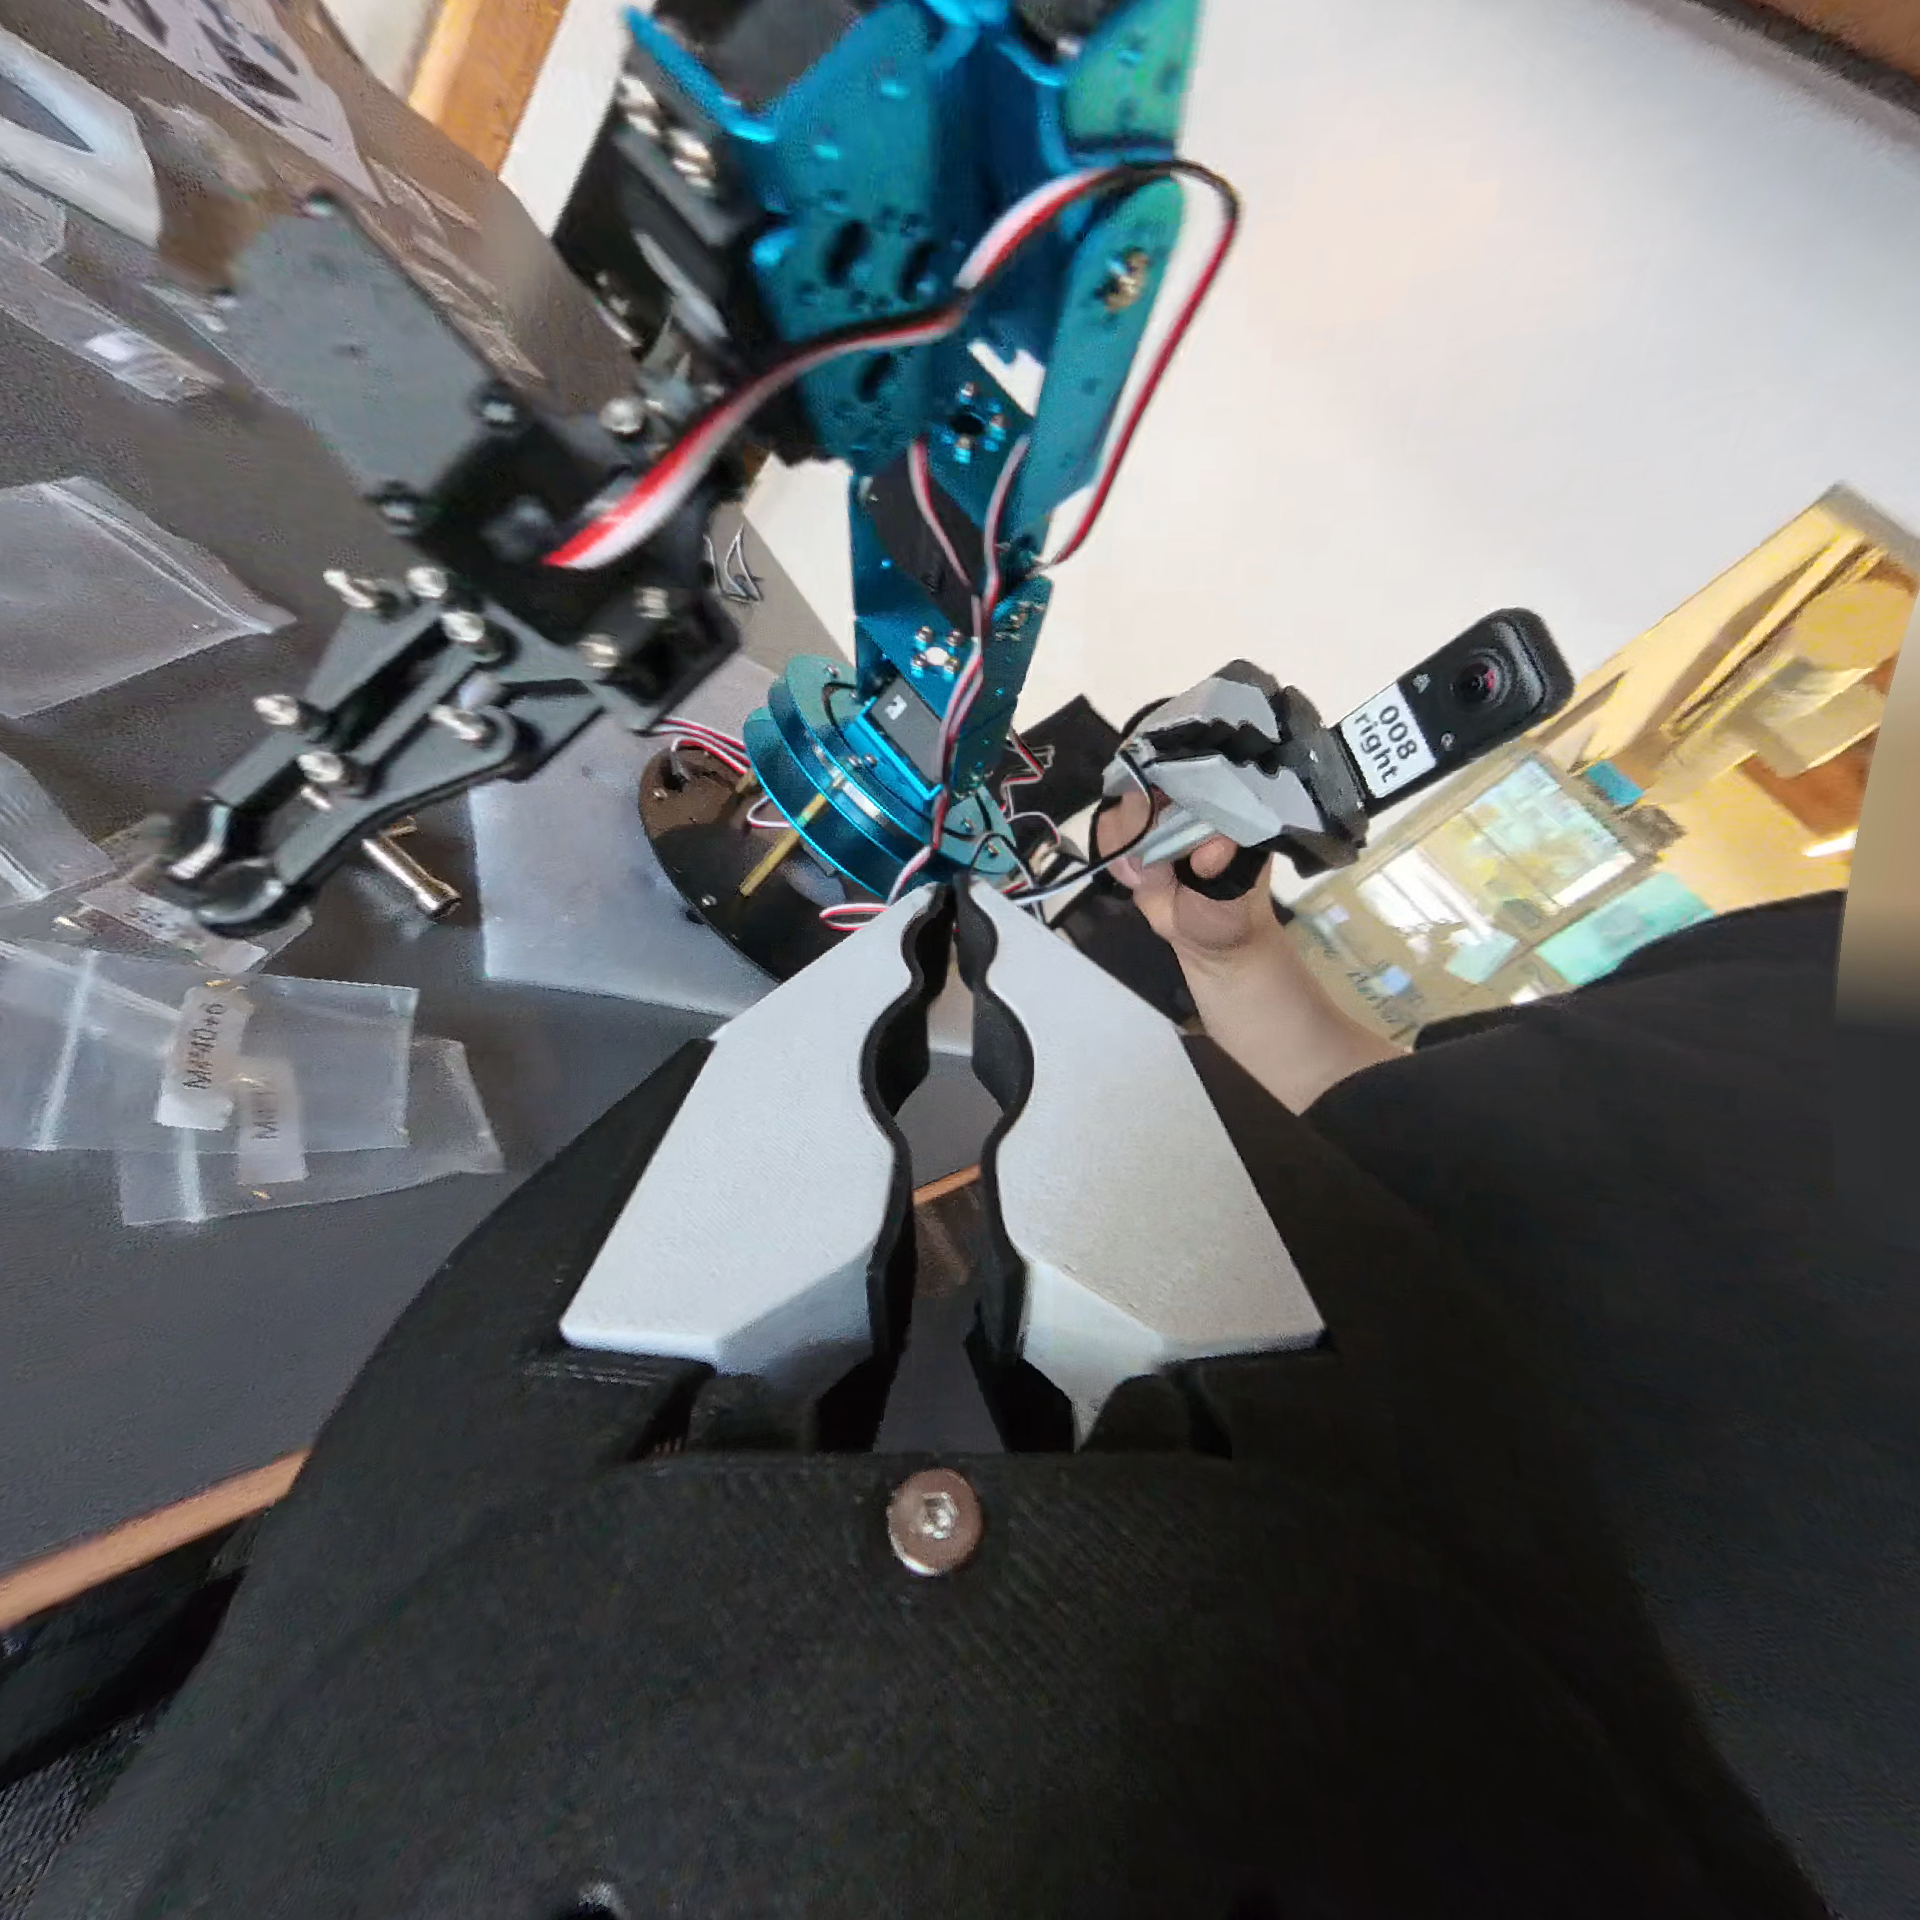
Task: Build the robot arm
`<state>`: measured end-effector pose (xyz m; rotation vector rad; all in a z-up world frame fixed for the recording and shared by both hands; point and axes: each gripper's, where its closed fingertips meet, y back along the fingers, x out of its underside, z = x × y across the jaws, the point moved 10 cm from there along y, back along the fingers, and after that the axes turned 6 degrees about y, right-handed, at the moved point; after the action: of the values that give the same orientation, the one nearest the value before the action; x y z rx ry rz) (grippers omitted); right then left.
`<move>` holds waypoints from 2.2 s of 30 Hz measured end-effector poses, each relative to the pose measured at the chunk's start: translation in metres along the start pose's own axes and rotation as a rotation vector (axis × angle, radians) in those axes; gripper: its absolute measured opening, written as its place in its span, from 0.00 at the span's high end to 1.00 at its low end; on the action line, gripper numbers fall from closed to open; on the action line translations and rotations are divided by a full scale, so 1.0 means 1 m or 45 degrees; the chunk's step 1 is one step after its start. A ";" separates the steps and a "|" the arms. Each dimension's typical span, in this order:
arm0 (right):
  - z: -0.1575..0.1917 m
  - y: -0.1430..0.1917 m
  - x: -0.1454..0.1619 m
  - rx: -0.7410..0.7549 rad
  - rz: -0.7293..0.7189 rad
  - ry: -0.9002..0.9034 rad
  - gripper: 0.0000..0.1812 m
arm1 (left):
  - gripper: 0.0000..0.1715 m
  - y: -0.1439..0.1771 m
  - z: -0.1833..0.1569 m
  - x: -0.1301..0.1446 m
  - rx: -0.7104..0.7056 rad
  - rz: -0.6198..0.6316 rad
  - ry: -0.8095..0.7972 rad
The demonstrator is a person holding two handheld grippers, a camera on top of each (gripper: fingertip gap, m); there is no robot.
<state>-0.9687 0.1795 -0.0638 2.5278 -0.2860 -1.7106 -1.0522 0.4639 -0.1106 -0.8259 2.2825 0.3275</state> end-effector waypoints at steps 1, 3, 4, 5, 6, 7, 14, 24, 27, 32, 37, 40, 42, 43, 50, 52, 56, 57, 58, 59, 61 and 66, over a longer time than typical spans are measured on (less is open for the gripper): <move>0.002 -0.004 0.000 0.008 0.001 -0.034 0.98 | 1.00 -0.001 0.008 -0.002 0.025 0.009 0.007; 0.006 -0.011 -0.005 0.019 -0.020 -0.082 0.98 | 1.00 -0.003 0.018 -0.004 0.099 0.036 0.020; 0.008 -0.013 -0.007 0.033 -0.019 -0.083 0.98 | 1.00 -0.005 0.021 -0.005 0.136 0.047 0.025; 0.011 -0.016 -0.009 0.035 -0.018 -0.082 0.98 | 0.97 -0.006 0.023 -0.006 0.161 0.053 0.021; 0.013 -0.018 -0.012 0.033 -0.029 -0.087 0.98 | 0.96 -0.006 0.024 -0.007 0.174 0.052 0.009; 0.016 -0.021 -0.014 0.033 -0.034 -0.090 0.98 | 0.94 -0.006 0.023 -0.009 0.188 0.049 -0.007; 0.030 -0.040 -0.034 0.024 -0.039 -0.009 0.98 | 0.88 -0.009 -0.026 -0.020 0.307 0.059 -0.168; 0.046 -0.052 -0.033 0.044 -0.030 0.143 0.98 | 0.89 -0.023 -0.019 -0.015 0.411 0.293 0.035; 0.047 -0.054 -0.030 0.071 -0.041 0.144 0.98 | 0.89 -0.023 -0.012 -0.012 0.415 0.295 0.034; 0.049 -0.058 -0.024 0.106 -0.034 0.164 0.98 | 0.88 -0.032 -0.005 -0.009 0.491 0.335 0.054; 0.051 -0.067 -0.022 0.081 0.010 0.163 0.98 | 0.92 -0.033 0.005 -0.002 0.520 0.288 0.095; 0.052 -0.070 -0.024 0.075 0.023 0.174 0.98 | 0.90 -0.027 0.008 0.001 0.448 0.239 0.015; 0.052 -0.071 -0.025 0.067 0.028 0.166 0.98 | 0.89 -0.021 0.006 0.001 0.408 0.187 -0.103; 0.053 -0.071 -0.026 0.061 0.022 0.158 0.98 | 0.89 -0.017 0.005 0.000 0.387 0.167 -0.161; 0.049 -0.070 -0.024 0.020 -0.016 0.025 0.98 | 0.90 -0.006 -0.012 -0.006 0.409 0.130 -0.466; 0.046 -0.069 -0.023 -0.011 -0.033 -0.063 0.98 | 0.89 -0.006 -0.017 -0.006 0.355 0.132 -0.675; 0.039 -0.068 -0.021 -0.062 -0.076 -0.265 0.98 | 0.83 -0.008 -0.028 -0.010 0.205 0.137 -1.042; 0.038 -0.068 -0.019 -0.075 -0.070 -0.307 0.98 | 0.83 -0.009 -0.031 -0.011 0.180 0.129 -1.121; 0.037 -0.068 -0.019 -0.083 -0.065 -0.345 0.98 | 0.83 -0.010 -0.033 -0.012 0.160 0.121 -1.199; 0.036 -0.068 -0.018 -0.097 -0.062 -0.388 0.98 | 0.84 -0.010 -0.035 -0.011 0.151 0.122 -1.273; 0.035 -0.068 -0.017 -0.147 -0.054 -0.514 0.98 | 0.85 -0.013 -0.039 -0.007 0.138 0.131 -1.417; 0.030 -0.065 -0.015 -0.263 -0.078 -0.846 0.98 | 0.87 -0.019 -0.048 0.006 0.139 0.169 -1.673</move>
<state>-0.9944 0.2476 -0.0727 1.7781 -0.0561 -2.4125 -1.0678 0.4255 -0.0793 -0.2185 1.0901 0.5752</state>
